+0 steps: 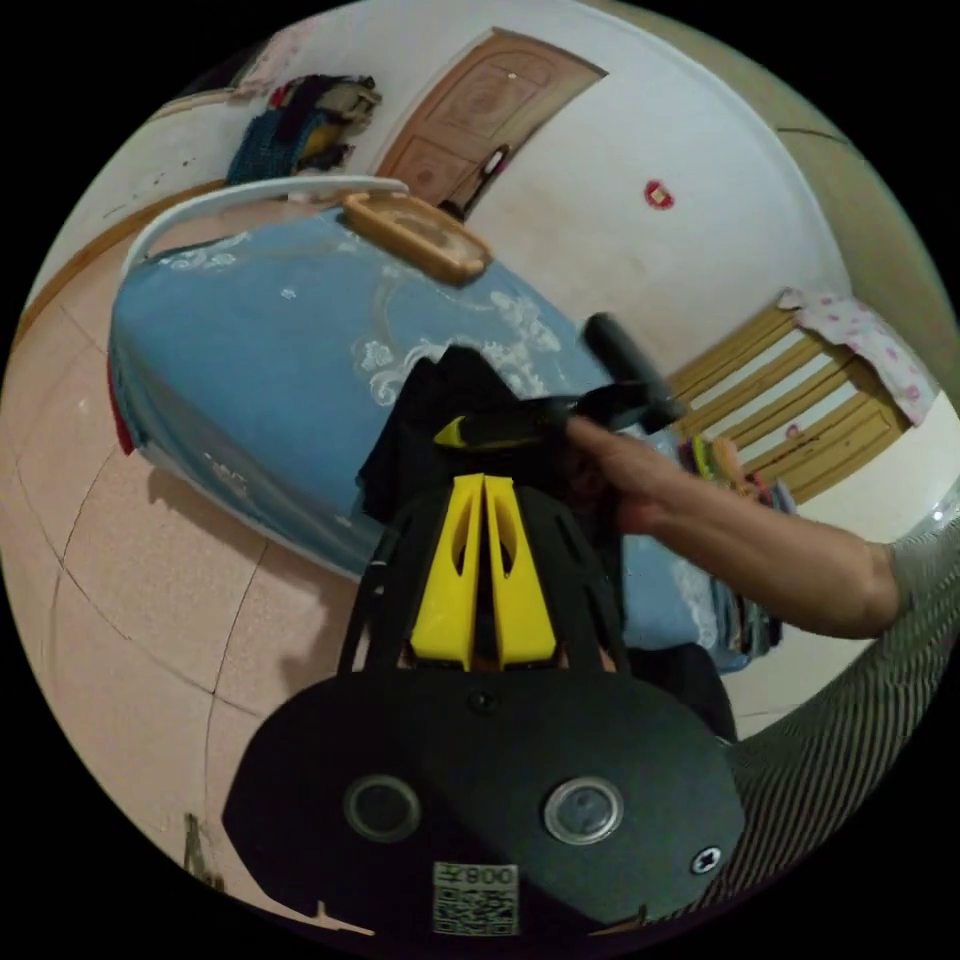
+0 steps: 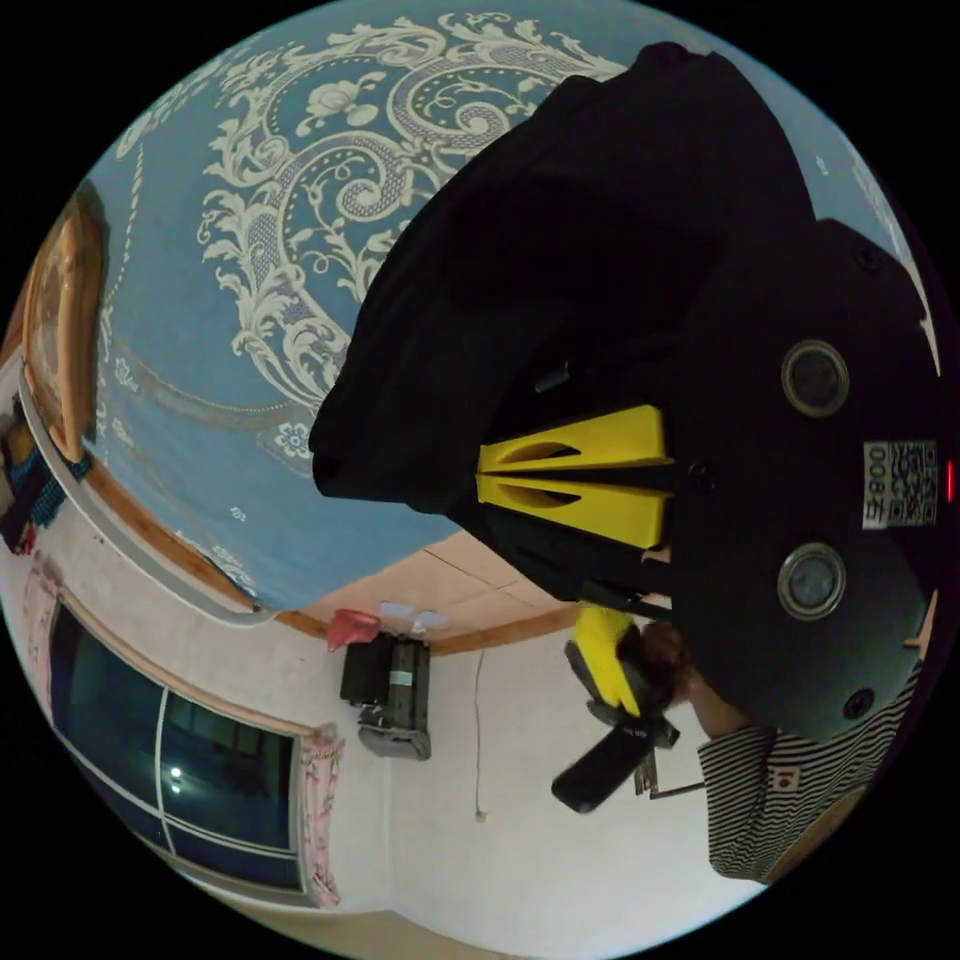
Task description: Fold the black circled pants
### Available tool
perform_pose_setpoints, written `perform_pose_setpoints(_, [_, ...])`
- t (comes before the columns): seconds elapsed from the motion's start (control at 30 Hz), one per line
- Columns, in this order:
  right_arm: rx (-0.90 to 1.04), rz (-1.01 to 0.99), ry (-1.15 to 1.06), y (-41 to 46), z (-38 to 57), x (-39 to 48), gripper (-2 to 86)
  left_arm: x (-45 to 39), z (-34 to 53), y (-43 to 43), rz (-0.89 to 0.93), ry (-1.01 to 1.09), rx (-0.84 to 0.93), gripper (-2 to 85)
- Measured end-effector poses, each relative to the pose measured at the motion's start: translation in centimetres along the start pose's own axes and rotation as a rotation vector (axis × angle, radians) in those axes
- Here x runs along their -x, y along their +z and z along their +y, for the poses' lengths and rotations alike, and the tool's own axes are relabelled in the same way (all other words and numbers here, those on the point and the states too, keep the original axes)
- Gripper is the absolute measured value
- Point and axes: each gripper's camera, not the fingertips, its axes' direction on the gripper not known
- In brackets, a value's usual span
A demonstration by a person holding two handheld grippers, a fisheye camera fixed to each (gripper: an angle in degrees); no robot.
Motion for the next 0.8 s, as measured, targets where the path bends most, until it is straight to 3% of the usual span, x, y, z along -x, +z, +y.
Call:
perform_pose_setpoints(0.07, [-0.007,-0.014,-0.001,-0.8,1.2,-1.3,0.1,0.7,-0.3,1.8,-0.035,-0.041,0.103,0.2])
perform_pose_setpoints(0.23, [-0.127,-0.127,-0.052,-5.7,6.5,-5.1,0.3,0.8,0.0,1.3,0.019,-0.046,0.049,0.4])
perform_pose_setpoints(0.43, [-0.288,-0.219,0.099,-11.0,18.9,-13.7,1.7,-3.6,-0.2,2.5,0.161,0.208,0.138,2.0])
perform_pose_setpoints(0.6, [-0.339,-0.319,0.347,-10.8,28.9,-20.5,5.9,-9.3,-0.1,8.1,0.335,0.406,0.445,6.7])
perform_pose_setpoints(0.8, [-0.346,-0.438,0.464,-9.1,35.8,-25.5,7.7,-11.1,0.2,14.3,0.322,0.336,0.708,8.7])
